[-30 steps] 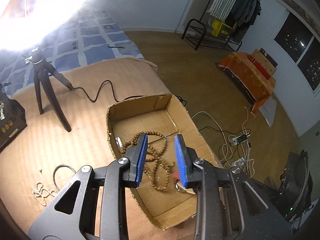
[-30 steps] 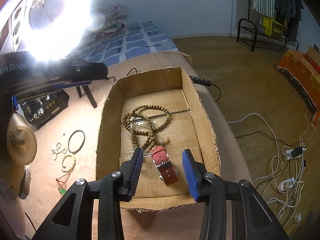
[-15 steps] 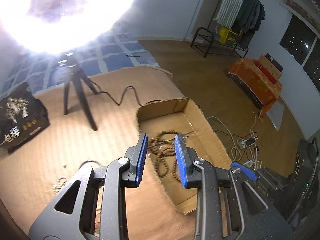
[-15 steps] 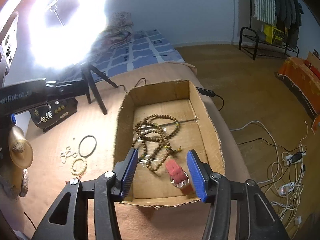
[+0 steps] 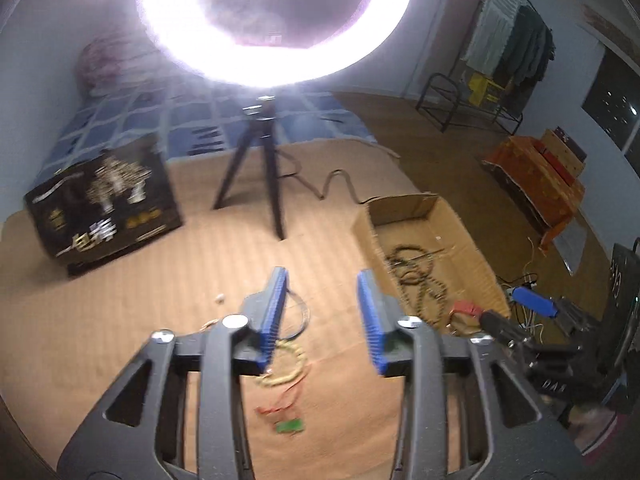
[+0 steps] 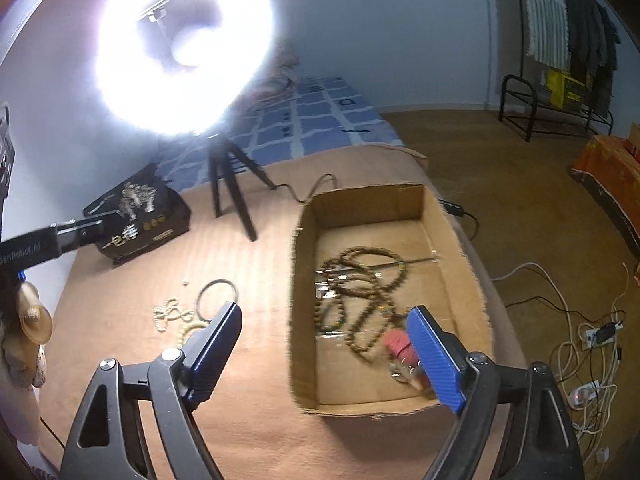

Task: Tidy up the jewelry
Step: 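Open both tools, releasing mala and watch into the box, then grasp the white pearl necklace with the left tool while the right tool grasps the green bead bracelet, then carry the pearl necklace and green bracelet over the cardboard box with both tools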

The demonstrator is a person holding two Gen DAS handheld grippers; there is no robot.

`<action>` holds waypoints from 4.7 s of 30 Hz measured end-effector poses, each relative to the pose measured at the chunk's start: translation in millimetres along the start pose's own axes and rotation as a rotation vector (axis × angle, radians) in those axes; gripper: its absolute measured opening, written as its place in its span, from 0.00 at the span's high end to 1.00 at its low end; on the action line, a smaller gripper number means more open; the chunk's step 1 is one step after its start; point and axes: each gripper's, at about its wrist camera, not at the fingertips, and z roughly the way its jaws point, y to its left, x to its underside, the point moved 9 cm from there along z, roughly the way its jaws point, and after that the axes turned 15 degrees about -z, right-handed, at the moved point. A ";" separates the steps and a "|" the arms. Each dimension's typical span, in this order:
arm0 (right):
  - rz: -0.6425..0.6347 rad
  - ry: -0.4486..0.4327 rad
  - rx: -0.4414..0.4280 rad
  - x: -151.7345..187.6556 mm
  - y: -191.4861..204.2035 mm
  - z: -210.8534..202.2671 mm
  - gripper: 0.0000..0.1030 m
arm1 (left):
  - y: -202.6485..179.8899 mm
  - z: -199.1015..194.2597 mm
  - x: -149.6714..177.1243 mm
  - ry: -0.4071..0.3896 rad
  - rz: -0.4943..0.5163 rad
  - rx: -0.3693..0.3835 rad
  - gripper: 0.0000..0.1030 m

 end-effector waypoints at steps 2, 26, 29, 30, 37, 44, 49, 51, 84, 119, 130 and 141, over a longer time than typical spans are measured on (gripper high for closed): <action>-0.017 0.002 -0.018 -0.4 11.8 2.7 0.16 | 19.0 -7.3 2.2 -0.012 -0.002 -0.027 0.56; -0.082 0.219 -0.229 15.7 119.9 102.6 0.45 | 146.7 55.2 54.6 0.141 -0.206 -0.057 0.56; -0.047 0.254 -0.268 19.6 127.1 118.1 0.50 | 147.8 70.5 58.9 0.172 -0.218 -0.051 0.56; -0.044 0.265 -0.276 20.8 130.1 122.3 0.53 | 148.6 74.8 59.6 0.178 -0.222 -0.051 0.56; -0.072 0.335 -0.231 26.7 141.9 149.7 0.60 | 156.0 101.4 62.4 0.213 -0.244 -0.058 0.56; -0.077 0.360 -0.218 29.3 140.3 162.0 0.64 | 157.0 124.4 66.3 0.232 -0.231 -0.076 0.56; -0.085 0.366 -0.211 29.2 140.1 168.6 0.66 | 156.4 133.6 68.8 0.234 -0.206 -0.102 0.56; -0.093 0.365 -0.210 29.1 142.1 170.4 0.66 | 155.6 137.6 69.2 0.232 -0.189 -0.117 0.56; -0.152 0.249 -0.230 9.7 157.1 133.1 0.95 | 170.0 99.1 58.7 0.155 -0.232 -0.123 0.94; -0.071 -0.021 -0.045 -30.2 28.0 -7.2 0.95 | 46.2 -27.5 36.2 -0.013 -0.160 0.129 0.94; -0.003 -0.037 0.009 -23.6 -26.2 -19.8 0.95 | -41.4 -22.3 43.8 0.015 -0.081 0.246 0.94; 0.056 -0.023 0.044 -14.6 -64.7 -11.2 0.95 | -116.1 2.1 55.7 0.060 -0.013 0.307 0.94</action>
